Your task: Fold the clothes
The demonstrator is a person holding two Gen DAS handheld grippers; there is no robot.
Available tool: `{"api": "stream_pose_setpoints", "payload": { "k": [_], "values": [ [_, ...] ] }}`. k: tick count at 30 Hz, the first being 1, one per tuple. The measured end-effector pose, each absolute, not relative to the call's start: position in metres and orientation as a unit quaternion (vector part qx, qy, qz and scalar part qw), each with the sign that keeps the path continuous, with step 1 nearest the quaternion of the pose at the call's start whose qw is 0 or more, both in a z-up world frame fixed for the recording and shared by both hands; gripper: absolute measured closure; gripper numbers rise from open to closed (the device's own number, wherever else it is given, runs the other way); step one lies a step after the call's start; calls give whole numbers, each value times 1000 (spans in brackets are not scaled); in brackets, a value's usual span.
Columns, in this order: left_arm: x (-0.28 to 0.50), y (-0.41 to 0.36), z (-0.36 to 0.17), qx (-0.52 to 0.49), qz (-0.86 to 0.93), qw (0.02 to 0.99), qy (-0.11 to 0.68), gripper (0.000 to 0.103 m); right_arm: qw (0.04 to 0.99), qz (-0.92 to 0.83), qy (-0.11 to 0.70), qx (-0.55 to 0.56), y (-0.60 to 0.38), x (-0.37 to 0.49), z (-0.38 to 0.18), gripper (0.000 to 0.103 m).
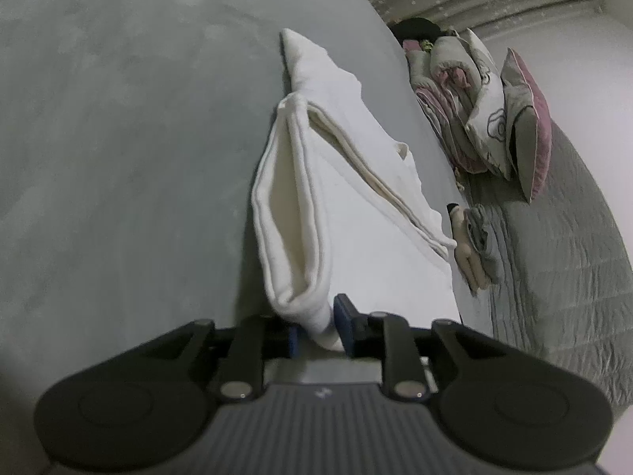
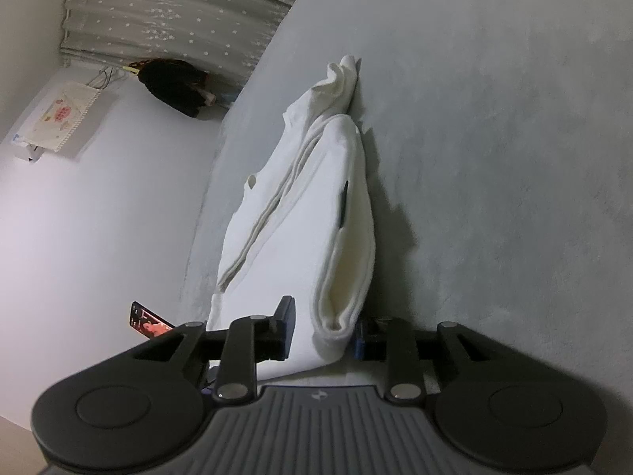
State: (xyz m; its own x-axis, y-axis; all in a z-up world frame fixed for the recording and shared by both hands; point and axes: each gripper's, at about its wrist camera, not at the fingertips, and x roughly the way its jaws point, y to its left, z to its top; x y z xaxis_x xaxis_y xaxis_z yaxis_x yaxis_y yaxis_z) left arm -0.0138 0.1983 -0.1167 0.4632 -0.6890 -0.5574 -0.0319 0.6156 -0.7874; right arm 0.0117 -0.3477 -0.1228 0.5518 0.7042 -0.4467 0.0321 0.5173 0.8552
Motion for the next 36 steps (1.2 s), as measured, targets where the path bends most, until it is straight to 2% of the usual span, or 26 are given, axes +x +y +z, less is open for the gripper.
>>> {"api": "stream_pose_setpoints", "payload": {
  "k": [4, 8, 11, 15, 19, 36],
  "values": [
    [-13, 205, -113, -384, -219, 763, 471, 75, 763, 219, 418, 442, -352, 13, -124, 74],
    [-10, 206, -112, -369, -222, 768, 473, 76, 764, 219, 419, 438, -357, 10, -124, 74],
    [-9, 205, -112, -347, -224, 774, 479, 82, 769, 219, 422, 426, -354, 11, -124, 75],
    [-6, 207, -115, -343, -225, 770, 489, 88, 779, 216, 428, 405, -349, 15, -123, 86],
    [-5, 208, -115, -359, -235, 761, 487, 92, 773, 224, 429, 410, -350, 19, -120, 89],
    [25, 216, -74, -486, -286, 747, 352, 93, 752, 269, 326, 506, -349, 47, -66, 90]
  ]
}}
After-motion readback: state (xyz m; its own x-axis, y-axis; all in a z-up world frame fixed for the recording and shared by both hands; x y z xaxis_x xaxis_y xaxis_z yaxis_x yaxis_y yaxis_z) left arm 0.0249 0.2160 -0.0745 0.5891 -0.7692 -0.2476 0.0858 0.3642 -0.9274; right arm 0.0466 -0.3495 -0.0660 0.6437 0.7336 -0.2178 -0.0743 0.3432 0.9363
